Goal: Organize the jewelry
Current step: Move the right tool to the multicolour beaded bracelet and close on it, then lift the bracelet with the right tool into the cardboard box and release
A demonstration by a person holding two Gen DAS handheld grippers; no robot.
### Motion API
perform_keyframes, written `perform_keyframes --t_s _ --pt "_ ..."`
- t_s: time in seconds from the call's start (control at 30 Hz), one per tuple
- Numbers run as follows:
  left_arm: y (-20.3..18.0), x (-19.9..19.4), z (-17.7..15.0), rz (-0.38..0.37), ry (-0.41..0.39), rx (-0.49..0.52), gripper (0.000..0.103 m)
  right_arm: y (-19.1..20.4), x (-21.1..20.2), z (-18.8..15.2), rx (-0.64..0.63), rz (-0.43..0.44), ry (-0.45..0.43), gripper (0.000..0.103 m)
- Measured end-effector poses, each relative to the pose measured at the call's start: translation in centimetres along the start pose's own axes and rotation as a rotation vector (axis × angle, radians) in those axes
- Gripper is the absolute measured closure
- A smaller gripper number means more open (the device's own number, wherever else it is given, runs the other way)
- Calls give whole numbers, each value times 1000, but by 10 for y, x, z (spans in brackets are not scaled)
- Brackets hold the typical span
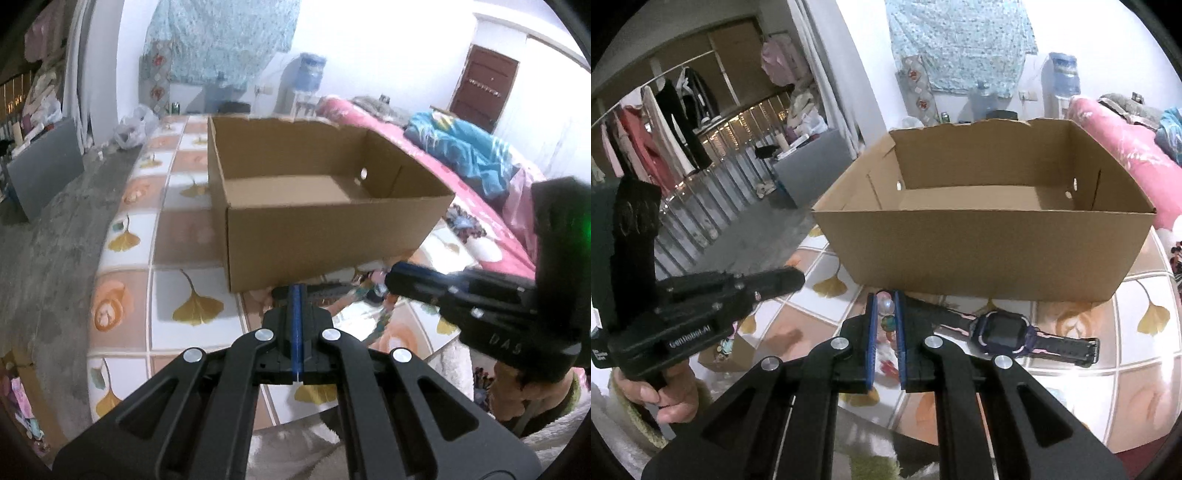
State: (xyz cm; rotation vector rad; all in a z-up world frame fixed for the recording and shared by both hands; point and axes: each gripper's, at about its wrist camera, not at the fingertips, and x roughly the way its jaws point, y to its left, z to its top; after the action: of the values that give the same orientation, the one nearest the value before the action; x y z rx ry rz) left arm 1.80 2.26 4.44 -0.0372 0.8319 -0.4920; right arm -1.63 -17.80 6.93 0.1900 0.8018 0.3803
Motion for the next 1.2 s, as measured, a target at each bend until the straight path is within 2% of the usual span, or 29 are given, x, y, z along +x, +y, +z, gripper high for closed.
perform_keyframes --t_s 0.07,0.13,0.23,0.37,0.47,0.7,0.77,0.83,0.9,0.93,1.03,1.2 --pt "2 10 -6 -12 45 -27 102 -5 6 -5 17 -12 16 93" --pt "4 21 -14 -16 84 -44 90 -9 13 -11 36 -32 37 93" --pt "1 35 -25 -57 133 -64 79 -16 21 -19 70 -57 64 93" --pt "-9 49 -30 -92 158 -63 68 -30 25 -28 120 -81 95 93" --pt "-17 59 -30 -78 167 -49 64 -38 28 -34 154 -90 114 93" --pt "-30 86 -33 2 237 -4 65 -43 34 -40 179 -84 127 93" --pt "-35 90 -34 36 228 13 68 -44 35 -40 181 -79 125 93" --pt "-38 92 -33 73 225 39 87 -45 36 -40 185 -75 124 93" --pt "-41 94 -33 95 223 62 91 -48 37 -41 193 -69 123 93" --pt "-42 95 -33 98 223 68 95 -49 36 -41 197 -65 121 93" --pt "-45 93 -33 92 223 77 95 -50 34 -41 200 -59 113 93" --pt "-45 70 -20 26 181 47 95 -47 23 -33 186 -29 77 93"
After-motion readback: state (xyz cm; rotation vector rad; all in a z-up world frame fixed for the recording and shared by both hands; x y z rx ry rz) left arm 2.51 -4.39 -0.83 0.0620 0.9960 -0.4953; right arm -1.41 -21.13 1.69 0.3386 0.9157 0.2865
